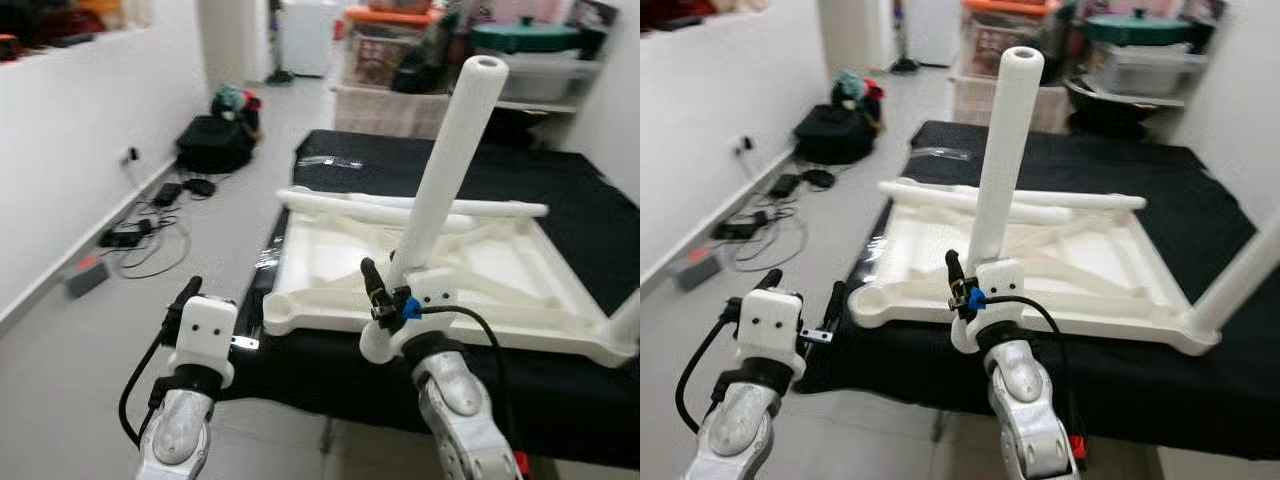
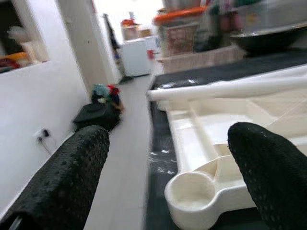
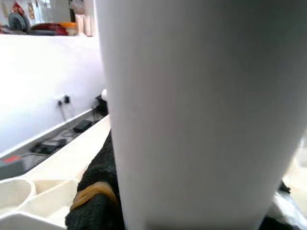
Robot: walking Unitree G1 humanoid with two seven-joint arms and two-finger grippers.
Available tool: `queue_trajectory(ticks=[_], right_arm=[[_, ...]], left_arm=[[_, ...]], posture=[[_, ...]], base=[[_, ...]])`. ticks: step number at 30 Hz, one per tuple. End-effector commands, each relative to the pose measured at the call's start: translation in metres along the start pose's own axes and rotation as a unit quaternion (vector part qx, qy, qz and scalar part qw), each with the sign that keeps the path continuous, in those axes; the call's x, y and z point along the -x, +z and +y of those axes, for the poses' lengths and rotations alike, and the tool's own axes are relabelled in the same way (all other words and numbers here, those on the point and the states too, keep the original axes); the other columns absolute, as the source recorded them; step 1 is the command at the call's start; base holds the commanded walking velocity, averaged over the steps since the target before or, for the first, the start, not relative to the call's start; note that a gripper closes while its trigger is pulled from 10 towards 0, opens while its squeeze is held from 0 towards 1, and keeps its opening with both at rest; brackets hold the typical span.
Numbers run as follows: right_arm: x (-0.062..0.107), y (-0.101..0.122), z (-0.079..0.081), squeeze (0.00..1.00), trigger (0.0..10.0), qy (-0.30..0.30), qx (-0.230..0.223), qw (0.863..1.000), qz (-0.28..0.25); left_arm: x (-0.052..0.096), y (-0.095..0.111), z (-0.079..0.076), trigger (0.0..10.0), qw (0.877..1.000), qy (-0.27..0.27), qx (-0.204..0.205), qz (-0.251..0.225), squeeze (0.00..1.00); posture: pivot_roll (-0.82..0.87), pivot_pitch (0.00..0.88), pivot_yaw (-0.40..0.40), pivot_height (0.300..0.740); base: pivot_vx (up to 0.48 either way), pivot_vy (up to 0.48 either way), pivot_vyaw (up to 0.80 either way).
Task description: Building children table
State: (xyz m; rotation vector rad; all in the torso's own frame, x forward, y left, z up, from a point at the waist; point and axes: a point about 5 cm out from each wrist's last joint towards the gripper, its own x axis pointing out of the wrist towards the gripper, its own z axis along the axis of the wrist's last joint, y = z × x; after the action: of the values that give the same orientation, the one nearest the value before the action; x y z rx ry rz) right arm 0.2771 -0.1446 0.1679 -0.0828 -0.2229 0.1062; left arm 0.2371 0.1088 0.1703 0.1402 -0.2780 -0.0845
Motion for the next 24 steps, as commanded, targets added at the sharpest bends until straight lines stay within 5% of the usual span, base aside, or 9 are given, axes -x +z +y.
queue_trajectory(ticks=[1,6,10,17,24], right_arm=[[-0.012,0.037,-0.007,0.00,10.0,-0.029,0.041,0.995,-0.087],[-0.023,0.070,-0.036,0.00,10.0,-0.109,0.125,0.974,-0.153],[-0.026,0.082,-0.044,0.00,10.0,-0.131,0.128,0.968,-0.170],[-0.026,0.080,-0.022,0.00,10.0,-0.078,0.051,0.981,-0.169],[-0.026,0.078,-0.015,0.00,10.0,-0.071,0.042,0.983,-0.165]], left_arm=[[0.003,-0.004,0.013,10.0,0.999,0.025,-0.018,0.017,0.00],[0.001,-0.003,0.016,10.0,0.999,0.032,-0.015,0.015,0.00],[0.000,-0.003,0.016,10.0,0.999,0.034,-0.015,0.015,0.00],[-0.002,-0.001,0.019,10.0,0.999,0.039,-0.019,0.011,0.00],[-0.003,0.001,0.021,10.0,0.999,0.045,-0.019,0.008,0.00]], posture=[[-0.01,0.063,-0.080,0.740],[-0.02,0.061,-0.077,0.740],[-0.02,0.060,-0.078,0.740],[-0.01,0.060,-0.077,0.740],[-0.01,0.060,-0.078,0.740]], base=[[0.000,0.000,0.00],[0.000,0.000,0.00],[0.000,0.000,0.00],[0.000,0.000,0.00],[0.000,0.000,0.00]])
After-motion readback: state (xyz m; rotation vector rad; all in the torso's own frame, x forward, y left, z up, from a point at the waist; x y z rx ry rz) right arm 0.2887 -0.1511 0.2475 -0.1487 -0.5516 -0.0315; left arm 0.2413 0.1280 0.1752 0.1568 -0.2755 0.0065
